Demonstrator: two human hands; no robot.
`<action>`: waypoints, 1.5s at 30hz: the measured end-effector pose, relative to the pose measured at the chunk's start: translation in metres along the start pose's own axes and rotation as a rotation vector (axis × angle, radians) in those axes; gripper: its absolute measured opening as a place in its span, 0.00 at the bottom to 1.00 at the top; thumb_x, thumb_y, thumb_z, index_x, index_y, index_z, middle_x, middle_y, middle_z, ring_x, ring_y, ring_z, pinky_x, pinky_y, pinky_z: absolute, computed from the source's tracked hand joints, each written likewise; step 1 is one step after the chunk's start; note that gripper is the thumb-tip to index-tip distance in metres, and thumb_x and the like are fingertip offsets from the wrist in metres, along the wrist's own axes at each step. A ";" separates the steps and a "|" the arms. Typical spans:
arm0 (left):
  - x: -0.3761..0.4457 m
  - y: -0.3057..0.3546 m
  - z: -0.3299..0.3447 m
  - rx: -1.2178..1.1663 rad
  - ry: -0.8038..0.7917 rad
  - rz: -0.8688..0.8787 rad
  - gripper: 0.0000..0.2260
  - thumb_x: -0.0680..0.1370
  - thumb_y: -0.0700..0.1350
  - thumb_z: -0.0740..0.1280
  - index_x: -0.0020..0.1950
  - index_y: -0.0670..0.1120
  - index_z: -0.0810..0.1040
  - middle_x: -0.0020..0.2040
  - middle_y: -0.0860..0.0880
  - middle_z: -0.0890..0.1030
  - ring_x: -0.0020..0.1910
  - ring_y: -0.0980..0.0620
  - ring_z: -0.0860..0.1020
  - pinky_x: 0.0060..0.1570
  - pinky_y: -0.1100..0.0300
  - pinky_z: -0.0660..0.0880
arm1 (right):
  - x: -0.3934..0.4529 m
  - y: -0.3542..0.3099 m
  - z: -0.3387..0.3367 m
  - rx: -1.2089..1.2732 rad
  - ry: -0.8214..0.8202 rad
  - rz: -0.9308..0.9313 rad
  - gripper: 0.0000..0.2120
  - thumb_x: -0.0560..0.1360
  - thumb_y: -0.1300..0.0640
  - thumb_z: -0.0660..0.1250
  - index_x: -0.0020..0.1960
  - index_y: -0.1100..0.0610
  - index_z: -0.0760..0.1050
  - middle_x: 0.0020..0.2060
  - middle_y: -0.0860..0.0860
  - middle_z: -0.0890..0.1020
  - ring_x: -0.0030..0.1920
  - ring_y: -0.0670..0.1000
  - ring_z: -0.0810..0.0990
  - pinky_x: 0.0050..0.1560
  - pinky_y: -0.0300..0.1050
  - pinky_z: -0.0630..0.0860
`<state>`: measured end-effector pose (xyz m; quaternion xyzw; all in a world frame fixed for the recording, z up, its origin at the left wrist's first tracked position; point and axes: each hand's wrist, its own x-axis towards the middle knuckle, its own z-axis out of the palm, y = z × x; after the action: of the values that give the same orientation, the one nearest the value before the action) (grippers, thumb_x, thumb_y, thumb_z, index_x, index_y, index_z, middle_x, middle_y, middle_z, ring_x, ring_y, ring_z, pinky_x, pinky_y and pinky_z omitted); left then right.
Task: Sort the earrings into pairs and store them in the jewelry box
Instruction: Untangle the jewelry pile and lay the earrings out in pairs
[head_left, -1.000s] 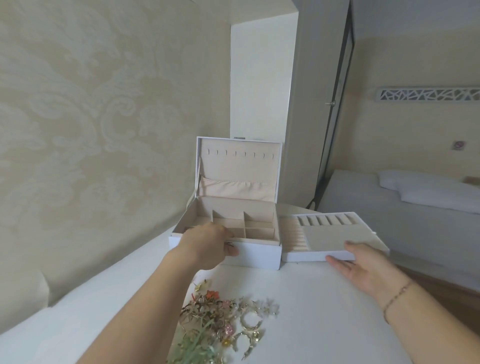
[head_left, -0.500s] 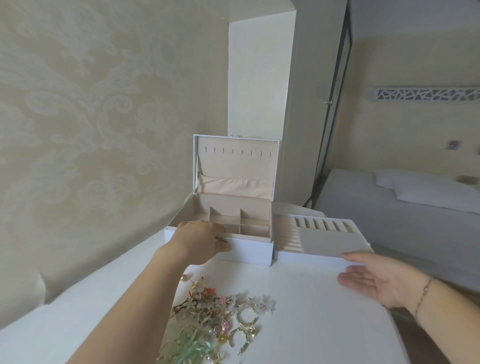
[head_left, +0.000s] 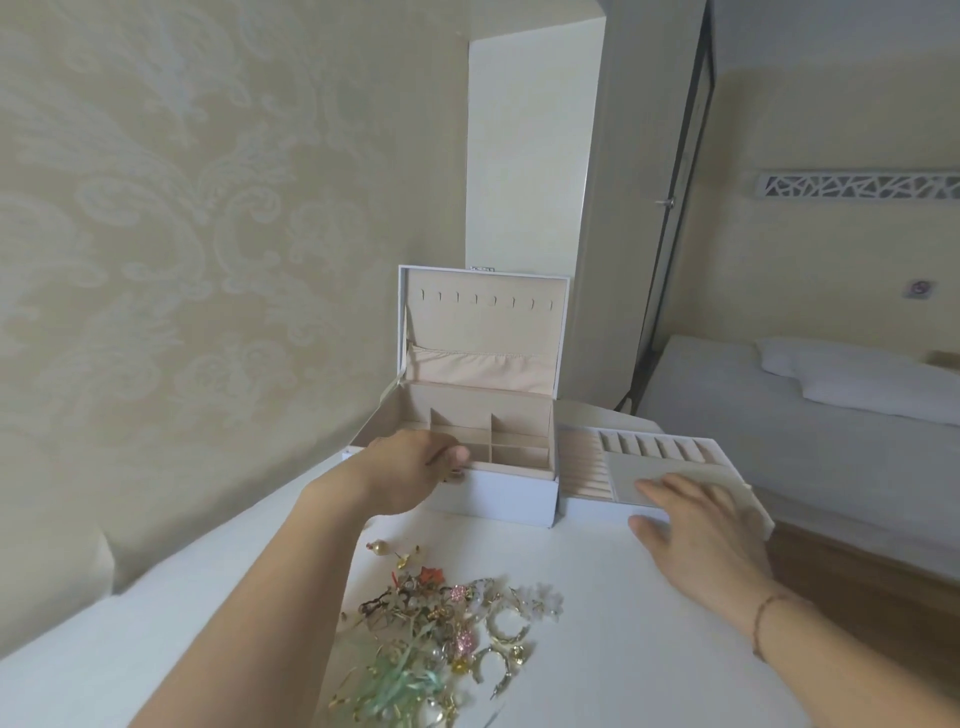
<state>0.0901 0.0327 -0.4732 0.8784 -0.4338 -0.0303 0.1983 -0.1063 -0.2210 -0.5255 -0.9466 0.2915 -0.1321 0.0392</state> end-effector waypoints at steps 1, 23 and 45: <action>-0.001 0.001 -0.004 -0.011 -0.010 0.006 0.19 0.83 0.57 0.52 0.51 0.47 0.76 0.46 0.49 0.79 0.49 0.46 0.76 0.49 0.53 0.71 | 0.000 -0.001 0.002 -0.014 -0.002 0.001 0.22 0.79 0.40 0.54 0.72 0.39 0.63 0.71 0.41 0.67 0.68 0.51 0.65 0.67 0.56 0.66; -0.115 -0.062 0.027 -0.002 0.096 -0.085 0.47 0.66 0.80 0.42 0.76 0.53 0.63 0.75 0.55 0.65 0.74 0.56 0.62 0.74 0.58 0.57 | -0.094 -0.153 -0.003 0.349 -0.369 -0.552 0.39 0.67 0.23 0.51 0.74 0.36 0.50 0.77 0.40 0.52 0.77 0.45 0.45 0.74 0.63 0.44; -0.112 0.019 0.039 -0.636 -0.059 0.075 0.33 0.72 0.75 0.50 0.61 0.55 0.79 0.62 0.58 0.78 0.65 0.60 0.73 0.70 0.52 0.66 | -0.160 -0.131 -0.001 0.528 0.250 -0.950 0.09 0.71 0.44 0.72 0.50 0.43 0.81 0.54 0.39 0.79 0.57 0.45 0.76 0.56 0.44 0.74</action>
<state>-0.0025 0.0969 -0.5159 0.7544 -0.4403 -0.1825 0.4513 -0.1628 -0.0228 -0.5415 -0.9092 -0.2078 -0.3149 0.1762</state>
